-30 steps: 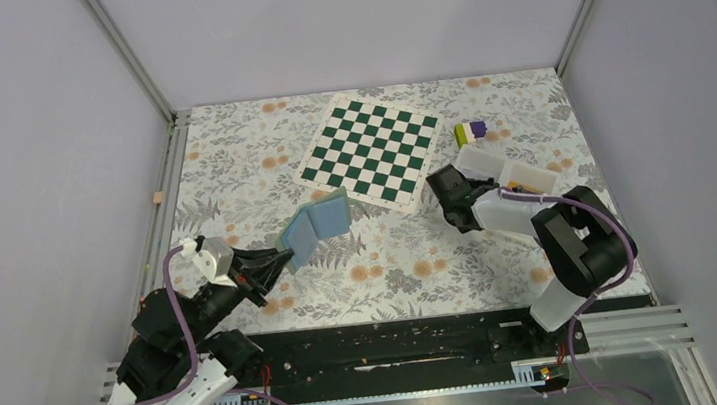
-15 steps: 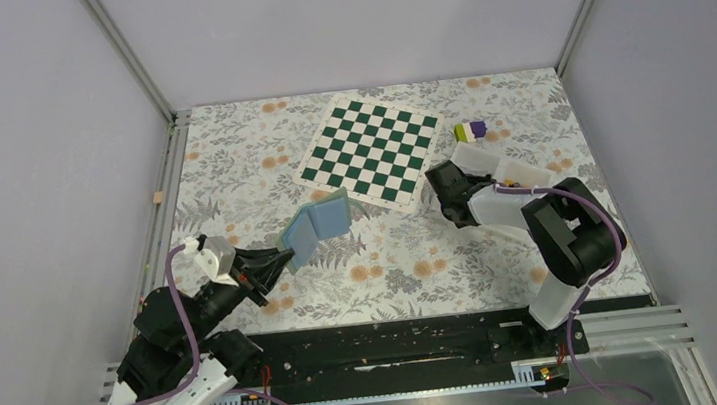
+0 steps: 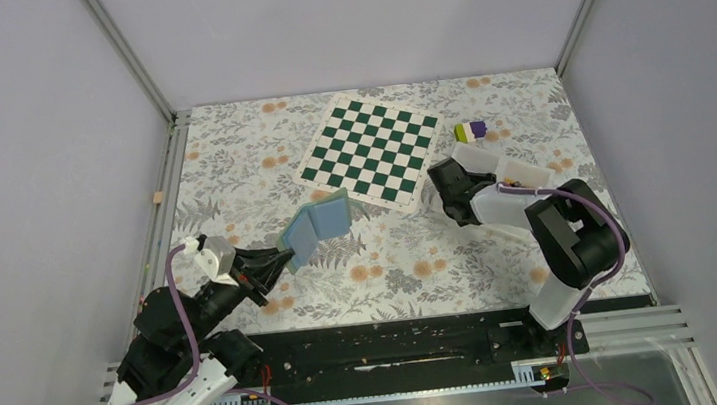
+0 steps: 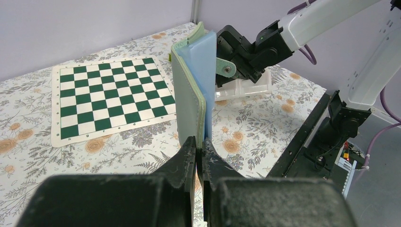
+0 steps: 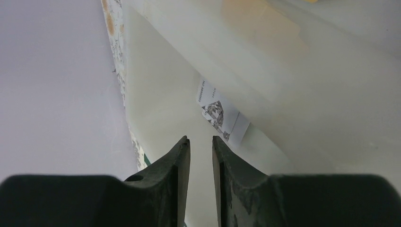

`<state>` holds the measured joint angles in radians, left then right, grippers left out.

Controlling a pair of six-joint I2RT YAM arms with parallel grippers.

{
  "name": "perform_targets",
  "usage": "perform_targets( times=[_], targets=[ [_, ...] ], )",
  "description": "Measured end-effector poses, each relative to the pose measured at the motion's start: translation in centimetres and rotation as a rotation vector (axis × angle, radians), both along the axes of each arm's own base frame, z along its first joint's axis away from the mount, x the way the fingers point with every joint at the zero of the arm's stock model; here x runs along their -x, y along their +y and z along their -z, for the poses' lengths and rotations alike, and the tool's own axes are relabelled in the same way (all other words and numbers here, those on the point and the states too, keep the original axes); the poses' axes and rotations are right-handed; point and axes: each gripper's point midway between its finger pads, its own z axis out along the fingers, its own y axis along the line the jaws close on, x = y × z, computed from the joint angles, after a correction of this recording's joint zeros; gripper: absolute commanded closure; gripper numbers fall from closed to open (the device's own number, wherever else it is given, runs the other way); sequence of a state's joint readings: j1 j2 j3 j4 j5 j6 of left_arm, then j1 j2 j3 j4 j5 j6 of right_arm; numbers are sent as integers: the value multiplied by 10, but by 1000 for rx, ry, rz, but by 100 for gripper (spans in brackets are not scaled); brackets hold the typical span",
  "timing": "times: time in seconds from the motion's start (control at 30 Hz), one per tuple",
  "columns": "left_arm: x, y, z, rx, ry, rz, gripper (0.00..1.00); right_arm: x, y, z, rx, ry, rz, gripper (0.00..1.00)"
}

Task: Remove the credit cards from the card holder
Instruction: Place the credit card in the storage box, then remove the credit card from the card holder.

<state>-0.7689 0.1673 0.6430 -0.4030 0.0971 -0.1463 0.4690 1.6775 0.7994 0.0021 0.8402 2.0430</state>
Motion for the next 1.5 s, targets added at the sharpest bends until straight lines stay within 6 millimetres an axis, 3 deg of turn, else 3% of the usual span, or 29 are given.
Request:
perform_targets(
  times=[0.1,0.23,0.47,0.6,0.8,0.9,1.0,1.1,1.2,1.27,1.33,1.5],
  targets=[
    [0,0,0,0,0,0,100,0,2,-4,-16,-7,-6,68],
    [0,0,0,1,-1,-1,100,-3,-1,-25,-66,-91,-1,66],
    [0,-1,1,-1,3,1,100,-6,0,-96,-195,-328,-32,62],
    [-3,-6,6,-16,36,14,100,-6,19,-146,-158,-407,-213,60],
    [1,-25,22,-33,160,88,100,11,86,-211,18,-528,-736,62],
    [6,-32,27,-20,223,126,100,41,126,-236,67,-612,-1042,63],
    [13,-37,25,10,268,164,100,85,158,-255,90,-703,-1314,61],
    [18,-41,22,36,313,188,100,146,190,-269,137,-774,-1572,56],
    [18,-47,17,60,359,204,100,221,220,-289,191,-848,-1811,50],
    [18,-50,14,77,378,212,100,255,227,-303,215,-906,-1896,46],
    [18,-53,10,102,390,218,100,277,225,-312,243,-952,-1926,40],
    [18,-58,-12,202,387,240,100,294,217,-311,326,-937,-1925,26]
  ],
)
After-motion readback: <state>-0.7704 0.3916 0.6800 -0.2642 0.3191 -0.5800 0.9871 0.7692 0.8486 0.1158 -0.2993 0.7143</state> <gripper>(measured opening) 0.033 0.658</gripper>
